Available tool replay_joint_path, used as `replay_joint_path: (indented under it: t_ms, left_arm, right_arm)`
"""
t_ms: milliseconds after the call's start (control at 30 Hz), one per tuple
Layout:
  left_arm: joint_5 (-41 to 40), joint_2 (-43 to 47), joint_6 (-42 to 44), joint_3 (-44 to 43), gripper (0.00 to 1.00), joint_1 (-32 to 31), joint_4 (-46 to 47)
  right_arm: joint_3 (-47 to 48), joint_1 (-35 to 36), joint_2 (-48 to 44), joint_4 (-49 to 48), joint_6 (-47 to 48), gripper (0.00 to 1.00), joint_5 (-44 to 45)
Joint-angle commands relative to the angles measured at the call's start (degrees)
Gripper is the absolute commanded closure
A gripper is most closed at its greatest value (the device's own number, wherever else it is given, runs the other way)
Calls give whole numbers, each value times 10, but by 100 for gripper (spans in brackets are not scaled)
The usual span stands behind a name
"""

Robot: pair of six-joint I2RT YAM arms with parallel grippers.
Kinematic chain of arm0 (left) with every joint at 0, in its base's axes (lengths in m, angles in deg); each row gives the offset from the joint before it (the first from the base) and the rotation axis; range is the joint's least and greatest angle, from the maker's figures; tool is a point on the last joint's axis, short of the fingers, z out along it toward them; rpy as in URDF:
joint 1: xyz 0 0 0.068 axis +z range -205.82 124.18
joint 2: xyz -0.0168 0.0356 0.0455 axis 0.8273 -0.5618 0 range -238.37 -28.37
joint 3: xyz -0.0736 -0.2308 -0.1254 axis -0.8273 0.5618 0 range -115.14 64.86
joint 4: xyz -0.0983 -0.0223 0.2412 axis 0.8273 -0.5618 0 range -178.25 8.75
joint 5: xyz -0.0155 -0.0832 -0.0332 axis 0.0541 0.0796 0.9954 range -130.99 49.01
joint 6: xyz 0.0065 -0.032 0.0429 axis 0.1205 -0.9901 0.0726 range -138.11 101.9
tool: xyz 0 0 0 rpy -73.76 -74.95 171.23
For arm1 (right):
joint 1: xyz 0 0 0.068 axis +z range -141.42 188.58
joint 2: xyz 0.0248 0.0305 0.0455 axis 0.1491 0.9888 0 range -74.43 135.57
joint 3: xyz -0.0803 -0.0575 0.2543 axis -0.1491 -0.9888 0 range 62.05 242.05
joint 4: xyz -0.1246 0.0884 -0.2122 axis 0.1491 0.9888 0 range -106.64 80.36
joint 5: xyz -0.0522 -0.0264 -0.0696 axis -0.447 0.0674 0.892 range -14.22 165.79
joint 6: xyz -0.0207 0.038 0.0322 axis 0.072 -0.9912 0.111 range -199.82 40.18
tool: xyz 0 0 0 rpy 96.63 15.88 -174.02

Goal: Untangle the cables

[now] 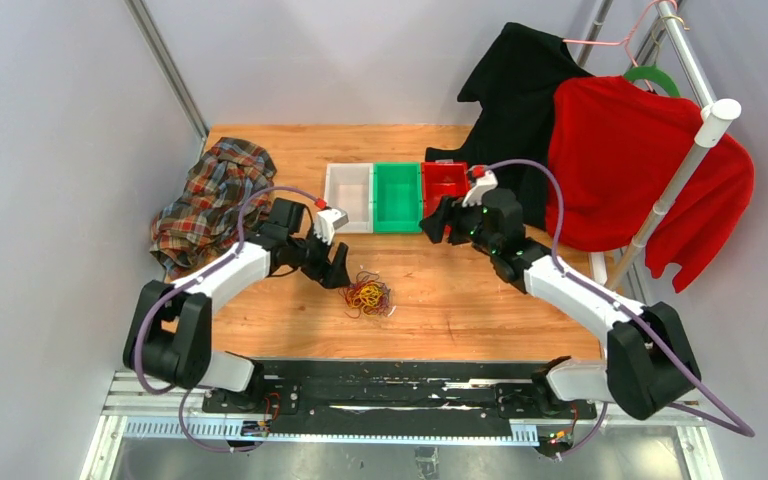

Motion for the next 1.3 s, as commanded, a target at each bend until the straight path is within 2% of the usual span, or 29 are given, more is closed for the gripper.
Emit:
replay_joint_path:
  t_ms: [0,100,167,433,600,733,833,967,1267]
  left_arm:
    - [21,-47,-17,-9,31,-5,9]
    - [29,-81,-23,-24,43,-5,4]
    - [37,-95,-30,-33,45,-5,7]
    - [79,-110,-69,-53,43,-5,18]
    - [81,-110,-68,-56,37,-5,9]
    - [78,-121,-66,-56,38,-5,21]
    - [79,-144,-71,-68,44,-5,23]
    - [82,-161,-75,-82,58,-5,28]
    - [97,-159,-84,-82,67,-15,19]
  right_arm:
    - [0,75,-36,47,84,33,89]
    - [-12,118,-48,43,111,34,132]
    - [-20,143,-53,42,124,35,152]
    - [-54,212,-64,46,127,36,184]
    - [-59,235,-58,51,129,36,198]
    - [-56,248,-52,58,131,38,209]
    - [-56,252,-51,57,131,41,211]
    - [-52,258,-49,59,130,44,214]
    - [-46,259,-42,74,131,47,223]
